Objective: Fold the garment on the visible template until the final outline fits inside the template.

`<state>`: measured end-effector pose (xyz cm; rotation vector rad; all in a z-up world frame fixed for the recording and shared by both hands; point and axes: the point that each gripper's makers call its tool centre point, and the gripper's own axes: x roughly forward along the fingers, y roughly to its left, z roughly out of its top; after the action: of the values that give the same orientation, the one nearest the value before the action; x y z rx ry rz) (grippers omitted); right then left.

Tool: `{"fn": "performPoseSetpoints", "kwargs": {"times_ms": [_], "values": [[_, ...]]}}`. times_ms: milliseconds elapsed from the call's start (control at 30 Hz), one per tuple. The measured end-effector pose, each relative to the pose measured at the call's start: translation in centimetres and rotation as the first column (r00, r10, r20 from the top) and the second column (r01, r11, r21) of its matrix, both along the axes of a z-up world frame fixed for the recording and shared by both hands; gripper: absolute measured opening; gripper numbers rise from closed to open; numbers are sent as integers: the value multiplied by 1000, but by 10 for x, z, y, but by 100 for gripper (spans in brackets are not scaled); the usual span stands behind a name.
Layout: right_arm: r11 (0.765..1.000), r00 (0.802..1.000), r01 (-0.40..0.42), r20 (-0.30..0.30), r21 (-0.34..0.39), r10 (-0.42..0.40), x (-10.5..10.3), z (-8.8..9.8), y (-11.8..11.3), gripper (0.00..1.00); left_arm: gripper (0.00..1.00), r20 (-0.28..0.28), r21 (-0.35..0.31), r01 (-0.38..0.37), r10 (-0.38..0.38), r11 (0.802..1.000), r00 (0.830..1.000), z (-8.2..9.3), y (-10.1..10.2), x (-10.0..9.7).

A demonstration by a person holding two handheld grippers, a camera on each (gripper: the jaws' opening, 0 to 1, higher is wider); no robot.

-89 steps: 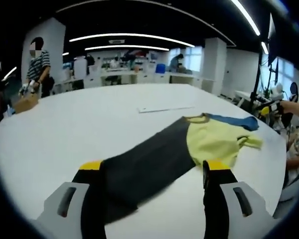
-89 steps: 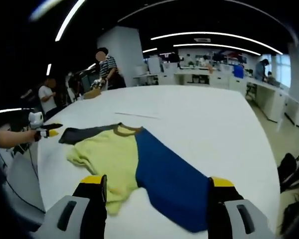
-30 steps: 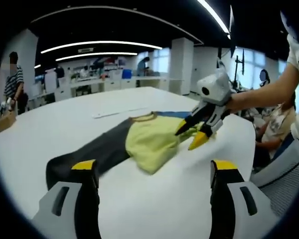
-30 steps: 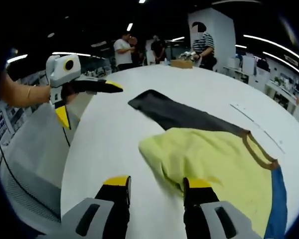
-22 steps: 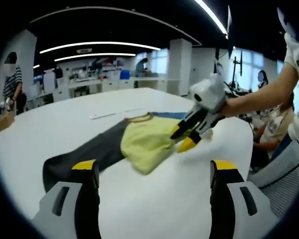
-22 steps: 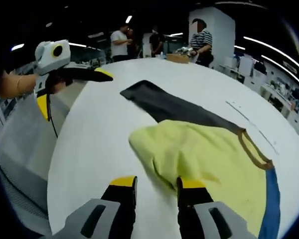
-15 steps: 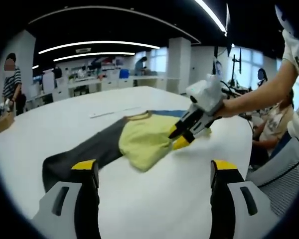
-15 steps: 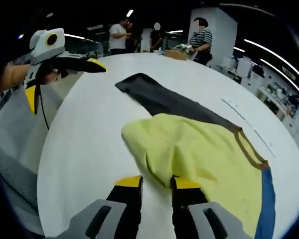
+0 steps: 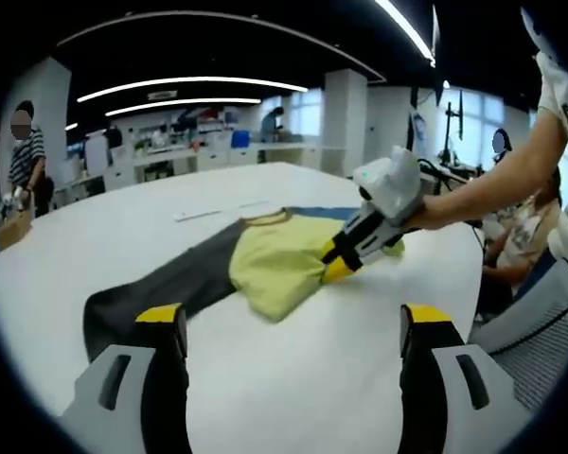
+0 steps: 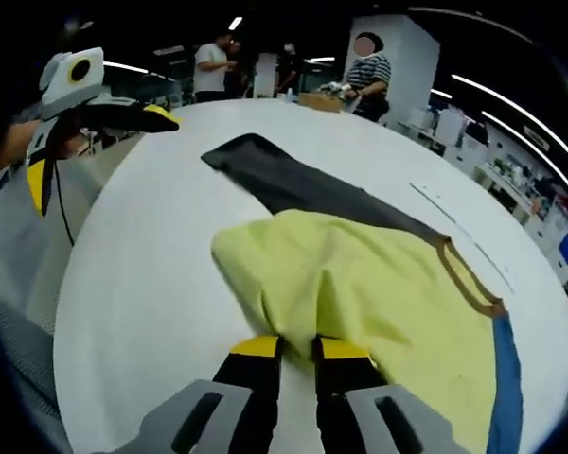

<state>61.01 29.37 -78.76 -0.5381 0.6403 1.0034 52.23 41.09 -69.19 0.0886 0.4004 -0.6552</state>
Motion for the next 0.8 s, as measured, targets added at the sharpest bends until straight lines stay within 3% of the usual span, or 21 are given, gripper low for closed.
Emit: {"fn": "performPoseSetpoints", "kwargs": {"times_ms": [133, 333, 567, 800], "values": [[1000, 1000, 12, -2, 3, -12, 5, -1, -1, 0, 90, -3, 2, -2, 2, 1000, 1000, -1, -1, -1], [1000, 1000, -10, -24, 9, 11, 1, 8, -2, 0, 90, -9, -3, -7, 7, 1000, 1000, -3, 1, 0], [998, 999, -43, -18, 37, 44, -2, 37, 1, 0, 89, -10, 4, -13, 13, 1000, 1000, -5, 3, 1], [997, 1000, -23, -18, 75, 24, 8, 63, 1, 0, 89, -11, 7, -16, 16, 1000, 1000, -9, 8, 2]]}}
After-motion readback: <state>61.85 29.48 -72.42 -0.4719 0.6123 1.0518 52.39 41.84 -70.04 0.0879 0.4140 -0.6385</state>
